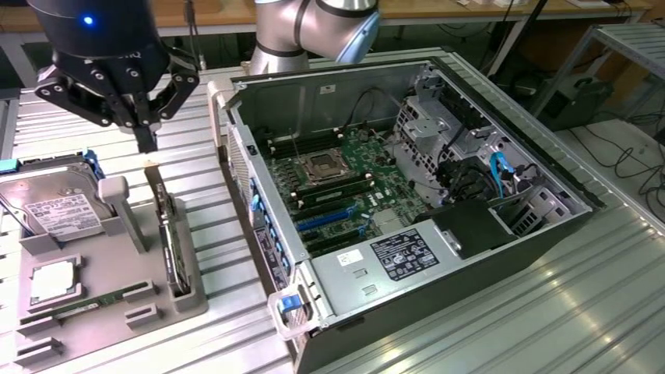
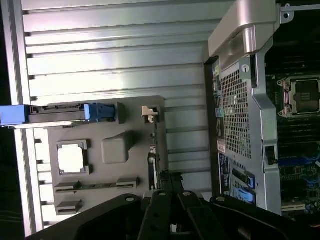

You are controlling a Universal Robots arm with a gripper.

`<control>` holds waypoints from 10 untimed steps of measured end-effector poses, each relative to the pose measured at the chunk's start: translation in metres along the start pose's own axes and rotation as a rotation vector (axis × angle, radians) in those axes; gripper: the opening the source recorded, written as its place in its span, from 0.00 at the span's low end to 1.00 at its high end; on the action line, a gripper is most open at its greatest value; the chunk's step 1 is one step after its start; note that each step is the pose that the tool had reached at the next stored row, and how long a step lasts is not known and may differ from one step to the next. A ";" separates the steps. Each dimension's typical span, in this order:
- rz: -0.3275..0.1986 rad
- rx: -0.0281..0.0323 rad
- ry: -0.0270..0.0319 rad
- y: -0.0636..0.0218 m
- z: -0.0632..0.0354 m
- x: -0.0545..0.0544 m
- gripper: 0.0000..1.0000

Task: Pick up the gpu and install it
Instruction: 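Reach for the gpu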

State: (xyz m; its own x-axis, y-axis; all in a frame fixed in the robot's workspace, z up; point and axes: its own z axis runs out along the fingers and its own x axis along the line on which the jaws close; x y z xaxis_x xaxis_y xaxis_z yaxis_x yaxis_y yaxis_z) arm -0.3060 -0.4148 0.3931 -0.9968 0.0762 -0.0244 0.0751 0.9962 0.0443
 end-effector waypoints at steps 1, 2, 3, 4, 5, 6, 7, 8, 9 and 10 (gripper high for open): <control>0.000 0.0000 0.0000 -0.0006 -0.0001 0.002 0.11; 0.000 -0.0001 -0.0001 -0.0013 -0.0001 0.005 0.11; 0.000 0.0000 0.0000 -0.0019 -0.0002 0.007 0.11; 0.000 0.0000 0.0000 -0.0024 -0.0003 0.009 0.11; 0.000 -0.0001 -0.0001 -0.0029 -0.0004 0.011 0.11; 0.000 0.0000 0.0000 -0.0033 -0.0005 0.013 0.11; 0.000 0.0000 0.0000 -0.0037 -0.0005 0.015 0.11; 0.000 0.0000 0.0000 -0.0039 -0.0006 0.016 0.11; 0.000 -0.0001 0.0000 -0.0041 -0.0006 0.017 0.11; 0.000 0.0000 0.0000 -0.0044 -0.0006 0.018 0.11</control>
State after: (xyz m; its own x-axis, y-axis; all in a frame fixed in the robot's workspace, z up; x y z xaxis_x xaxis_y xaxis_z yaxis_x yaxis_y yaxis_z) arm -0.3239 -0.4178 0.3931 -0.9968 0.0762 -0.0244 0.0751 0.9962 0.0443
